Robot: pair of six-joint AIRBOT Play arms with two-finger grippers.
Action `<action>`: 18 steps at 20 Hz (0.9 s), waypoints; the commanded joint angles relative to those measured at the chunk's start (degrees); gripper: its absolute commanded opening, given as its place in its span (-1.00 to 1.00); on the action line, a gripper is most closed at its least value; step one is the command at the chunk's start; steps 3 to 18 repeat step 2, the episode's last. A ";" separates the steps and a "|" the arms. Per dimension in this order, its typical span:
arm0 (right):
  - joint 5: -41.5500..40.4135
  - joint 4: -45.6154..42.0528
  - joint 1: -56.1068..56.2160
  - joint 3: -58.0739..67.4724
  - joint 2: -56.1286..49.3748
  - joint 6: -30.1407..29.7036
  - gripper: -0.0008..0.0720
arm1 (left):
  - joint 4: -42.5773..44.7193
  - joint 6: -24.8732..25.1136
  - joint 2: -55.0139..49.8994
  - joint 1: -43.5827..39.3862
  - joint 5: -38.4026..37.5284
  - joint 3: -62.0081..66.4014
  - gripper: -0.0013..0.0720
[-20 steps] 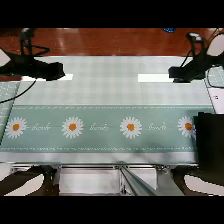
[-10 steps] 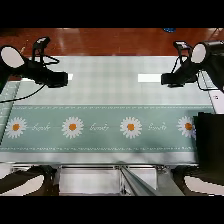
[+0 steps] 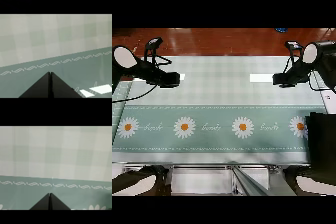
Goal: Fold the shirts.
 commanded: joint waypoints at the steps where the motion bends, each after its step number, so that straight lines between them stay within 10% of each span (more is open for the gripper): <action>1: 0.00 0.00 0.07 0.00 -0.04 -0.02 -0.90 | 0.04 -0.02 -0.04 -0.02 0.00 0.07 -0.91; 18: 0.00 0.00 0.07 0.00 -0.04 0.00 -0.90 | 0.04 -0.02 -0.04 -0.02 0.00 0.07 -0.91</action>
